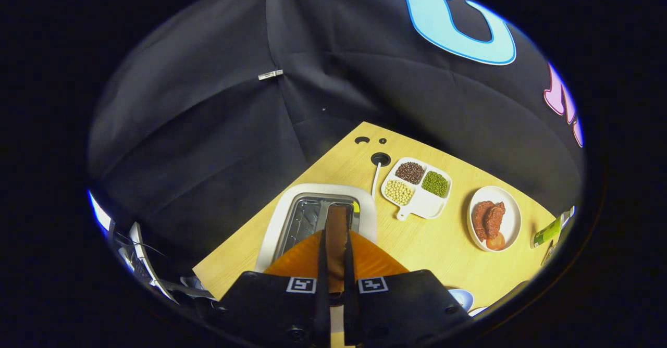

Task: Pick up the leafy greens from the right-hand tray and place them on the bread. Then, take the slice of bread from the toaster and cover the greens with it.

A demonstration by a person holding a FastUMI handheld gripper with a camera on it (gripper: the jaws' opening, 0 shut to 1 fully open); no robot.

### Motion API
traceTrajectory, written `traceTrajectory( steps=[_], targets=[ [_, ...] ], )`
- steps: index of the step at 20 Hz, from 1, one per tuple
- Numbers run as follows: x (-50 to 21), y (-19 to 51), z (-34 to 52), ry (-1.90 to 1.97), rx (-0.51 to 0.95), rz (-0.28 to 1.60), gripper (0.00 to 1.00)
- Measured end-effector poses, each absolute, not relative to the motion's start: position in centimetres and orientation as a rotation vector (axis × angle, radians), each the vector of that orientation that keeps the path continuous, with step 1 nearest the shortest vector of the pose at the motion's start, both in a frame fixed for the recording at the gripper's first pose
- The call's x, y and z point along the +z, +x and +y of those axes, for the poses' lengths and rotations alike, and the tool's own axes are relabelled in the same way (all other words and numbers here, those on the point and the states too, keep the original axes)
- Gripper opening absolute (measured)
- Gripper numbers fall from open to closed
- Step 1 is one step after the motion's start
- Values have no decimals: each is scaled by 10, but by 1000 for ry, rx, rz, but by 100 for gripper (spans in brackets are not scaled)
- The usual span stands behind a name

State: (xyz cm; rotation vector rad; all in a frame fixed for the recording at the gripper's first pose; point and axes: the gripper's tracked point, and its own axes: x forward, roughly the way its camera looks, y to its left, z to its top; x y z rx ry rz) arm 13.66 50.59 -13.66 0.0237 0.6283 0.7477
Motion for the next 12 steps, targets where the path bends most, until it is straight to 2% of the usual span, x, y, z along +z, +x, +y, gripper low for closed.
traceTrajectory(
  steps=[6,12],
  targets=[
    [-91,129,481,100,772,568,15],
    [-55,128,411,161,744,500,14]
  ],
)
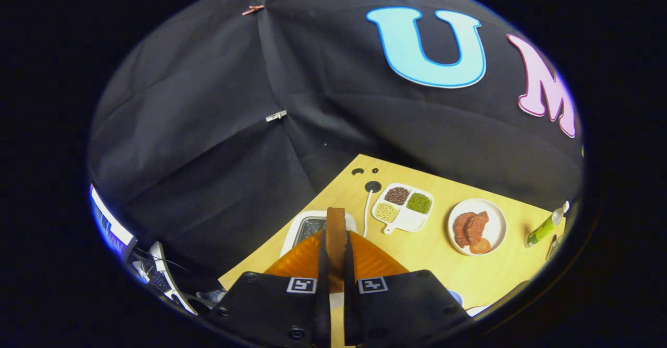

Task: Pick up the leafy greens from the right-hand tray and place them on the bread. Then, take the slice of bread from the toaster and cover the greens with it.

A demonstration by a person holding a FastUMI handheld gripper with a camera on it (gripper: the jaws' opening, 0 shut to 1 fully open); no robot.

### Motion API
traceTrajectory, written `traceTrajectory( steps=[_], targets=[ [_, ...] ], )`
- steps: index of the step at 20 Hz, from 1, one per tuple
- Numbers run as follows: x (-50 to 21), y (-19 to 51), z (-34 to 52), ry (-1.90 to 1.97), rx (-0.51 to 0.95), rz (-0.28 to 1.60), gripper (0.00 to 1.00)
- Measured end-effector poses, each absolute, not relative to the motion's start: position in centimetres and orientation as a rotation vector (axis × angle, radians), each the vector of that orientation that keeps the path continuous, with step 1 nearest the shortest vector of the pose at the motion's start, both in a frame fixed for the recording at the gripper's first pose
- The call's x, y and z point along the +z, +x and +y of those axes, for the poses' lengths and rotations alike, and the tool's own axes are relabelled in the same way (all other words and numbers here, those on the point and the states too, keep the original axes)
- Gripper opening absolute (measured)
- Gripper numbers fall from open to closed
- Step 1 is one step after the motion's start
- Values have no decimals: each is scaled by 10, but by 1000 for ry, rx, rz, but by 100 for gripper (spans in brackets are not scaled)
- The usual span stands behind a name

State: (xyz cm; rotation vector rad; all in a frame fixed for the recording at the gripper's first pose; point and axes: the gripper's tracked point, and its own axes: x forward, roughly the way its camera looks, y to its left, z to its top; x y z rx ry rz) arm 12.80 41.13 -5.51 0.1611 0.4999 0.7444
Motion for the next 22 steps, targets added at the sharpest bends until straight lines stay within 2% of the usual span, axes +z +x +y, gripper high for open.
traceTrajectory(
  steps=[5,10,22],
  targets=[
    [-61,126,337,182,668,496,14],
    [-106,112,278,228,571,553,14],
    [-218,82,252,479,396,645,14]
  ],
)
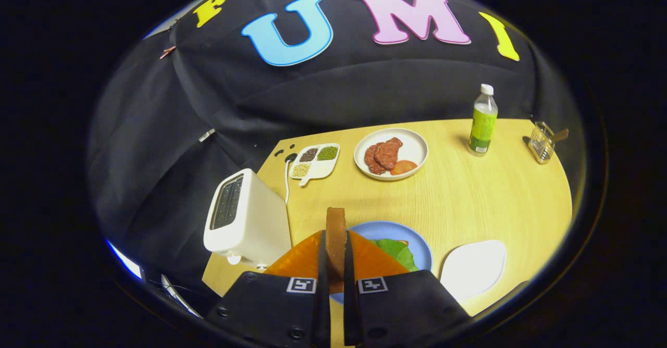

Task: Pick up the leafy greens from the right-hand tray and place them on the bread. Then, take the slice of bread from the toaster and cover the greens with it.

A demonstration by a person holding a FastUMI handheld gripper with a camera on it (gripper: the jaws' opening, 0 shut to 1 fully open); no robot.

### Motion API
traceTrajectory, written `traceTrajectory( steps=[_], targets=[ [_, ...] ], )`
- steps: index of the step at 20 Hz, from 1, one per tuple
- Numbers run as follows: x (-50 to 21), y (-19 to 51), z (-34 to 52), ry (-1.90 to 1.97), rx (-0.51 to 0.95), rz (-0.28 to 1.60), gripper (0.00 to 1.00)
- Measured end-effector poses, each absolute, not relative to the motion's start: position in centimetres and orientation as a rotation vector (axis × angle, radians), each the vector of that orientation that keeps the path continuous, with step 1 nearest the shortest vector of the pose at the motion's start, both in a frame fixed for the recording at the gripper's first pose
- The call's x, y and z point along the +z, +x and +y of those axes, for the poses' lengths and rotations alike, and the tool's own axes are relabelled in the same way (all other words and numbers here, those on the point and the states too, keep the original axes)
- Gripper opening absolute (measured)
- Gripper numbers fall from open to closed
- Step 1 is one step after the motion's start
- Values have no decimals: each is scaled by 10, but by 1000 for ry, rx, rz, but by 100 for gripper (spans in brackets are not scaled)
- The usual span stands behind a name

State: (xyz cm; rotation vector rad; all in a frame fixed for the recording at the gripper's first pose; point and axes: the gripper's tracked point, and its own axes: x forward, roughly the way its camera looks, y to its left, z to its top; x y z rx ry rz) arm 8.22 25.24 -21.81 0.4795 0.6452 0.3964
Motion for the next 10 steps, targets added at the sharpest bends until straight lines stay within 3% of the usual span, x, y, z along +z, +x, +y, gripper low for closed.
traceTrajectory(
  steps=[10],
  targets=[
    [-287,92,245,787,249,733,14]
  ],
)
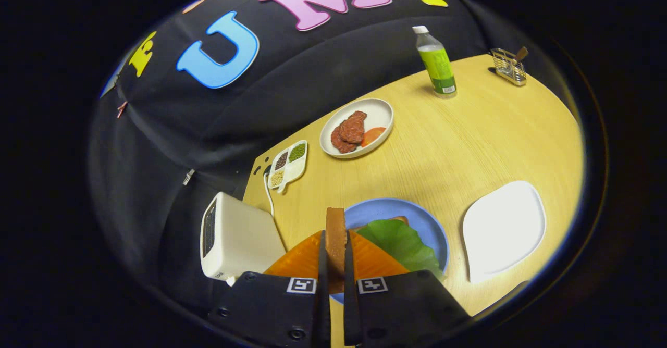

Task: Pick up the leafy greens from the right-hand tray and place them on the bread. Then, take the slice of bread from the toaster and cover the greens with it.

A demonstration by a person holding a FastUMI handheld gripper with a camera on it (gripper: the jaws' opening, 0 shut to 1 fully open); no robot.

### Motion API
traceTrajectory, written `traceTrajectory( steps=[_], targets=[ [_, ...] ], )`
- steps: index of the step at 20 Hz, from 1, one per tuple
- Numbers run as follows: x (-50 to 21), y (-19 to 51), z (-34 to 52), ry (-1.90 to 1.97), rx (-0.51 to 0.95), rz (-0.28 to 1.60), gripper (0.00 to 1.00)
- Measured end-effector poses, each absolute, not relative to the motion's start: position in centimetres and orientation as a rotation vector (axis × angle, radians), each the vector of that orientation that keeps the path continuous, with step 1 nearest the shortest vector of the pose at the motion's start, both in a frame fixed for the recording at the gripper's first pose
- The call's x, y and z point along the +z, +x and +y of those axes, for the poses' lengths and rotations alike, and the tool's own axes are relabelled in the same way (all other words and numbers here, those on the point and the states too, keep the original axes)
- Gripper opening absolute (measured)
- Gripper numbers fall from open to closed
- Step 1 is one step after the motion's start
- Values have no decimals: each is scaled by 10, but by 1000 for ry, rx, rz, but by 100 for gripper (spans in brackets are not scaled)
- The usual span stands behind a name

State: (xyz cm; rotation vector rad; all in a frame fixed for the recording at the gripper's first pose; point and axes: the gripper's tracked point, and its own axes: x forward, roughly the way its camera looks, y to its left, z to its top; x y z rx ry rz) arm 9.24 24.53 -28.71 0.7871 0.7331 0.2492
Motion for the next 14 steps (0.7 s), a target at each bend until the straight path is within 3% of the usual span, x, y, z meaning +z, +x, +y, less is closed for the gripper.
traceTrajectory(
  steps=[5,10,12,13,14],
  targets=[
    [-329,88,227,784,186,789,14],
    [-347,87,223,721,213,833,16],
    [-356,90,218,671,204,848,20],
    [-360,89,216,649,201,853,34],
    [-363,88,215,629,196,855,39]
  ],
)
